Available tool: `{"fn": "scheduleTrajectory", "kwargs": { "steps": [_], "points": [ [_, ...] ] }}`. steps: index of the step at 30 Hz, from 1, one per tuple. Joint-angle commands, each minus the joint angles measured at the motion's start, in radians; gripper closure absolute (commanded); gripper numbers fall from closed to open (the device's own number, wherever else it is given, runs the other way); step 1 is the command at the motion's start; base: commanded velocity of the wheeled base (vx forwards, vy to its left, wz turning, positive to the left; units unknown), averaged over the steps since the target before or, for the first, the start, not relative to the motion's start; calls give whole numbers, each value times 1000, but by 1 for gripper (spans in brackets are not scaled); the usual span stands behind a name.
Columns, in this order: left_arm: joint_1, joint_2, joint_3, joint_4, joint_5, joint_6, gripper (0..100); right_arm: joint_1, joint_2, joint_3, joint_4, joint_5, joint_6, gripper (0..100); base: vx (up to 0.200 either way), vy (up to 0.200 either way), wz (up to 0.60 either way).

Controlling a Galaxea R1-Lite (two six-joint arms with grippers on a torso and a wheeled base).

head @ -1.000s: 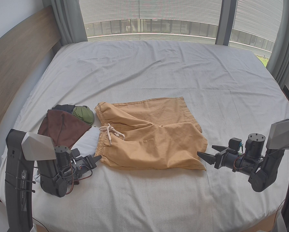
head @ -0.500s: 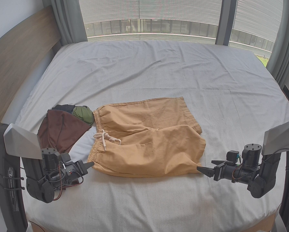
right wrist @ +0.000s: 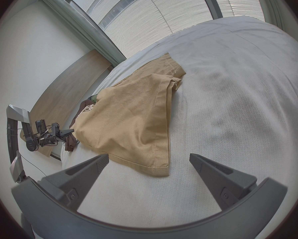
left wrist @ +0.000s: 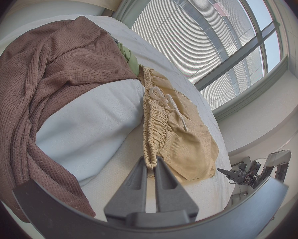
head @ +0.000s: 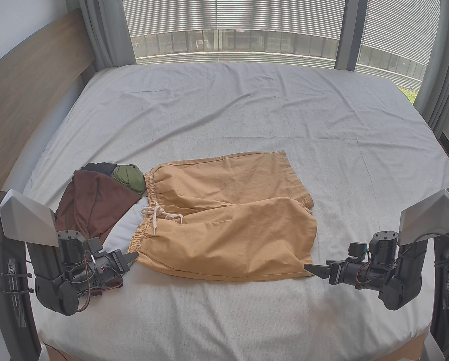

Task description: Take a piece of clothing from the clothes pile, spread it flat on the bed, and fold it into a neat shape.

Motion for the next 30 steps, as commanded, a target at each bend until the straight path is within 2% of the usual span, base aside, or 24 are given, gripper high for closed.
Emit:
{"fn": "scheduleTrajectory", "kwargs": {
  "steps": [1, 5, 16, 22, 26, 27, 30],
  "points": [
    [-2, 1, 9, 1, -1, 12, 100, 1, 30, -3, 0, 4, 5, 0, 0, 0, 0],
    [-2, 14, 11, -1, -1, 33, 100, 2, 62, -14, 0, 4, 34, 0, 0, 0, 0],
    [11, 35, 17, -1, 4, 62, 100, 25, 63, -46, 2, 21, 324, 0, 0, 0, 0],
    [11, 34, 18, -1, 2, 62, 100, 42, 65, -57, 2, 12, 362, 0, 0, 0, 0],
    [11, 34, 20, -1, 2, 62, 100, 62, 63, -62, 2, -6, 398, 0, 0, 0, 0],
    [11, 32, 18, -1, 2, 61, 100, 68, 62, -74, 5, -32, 422, 0, 0, 0, 0],
    [12, 32, 18, -1, 2, 62, 100, 70, 54, -80, 15, -37, 434, 0, 0, 0, 0]
  ]
}}
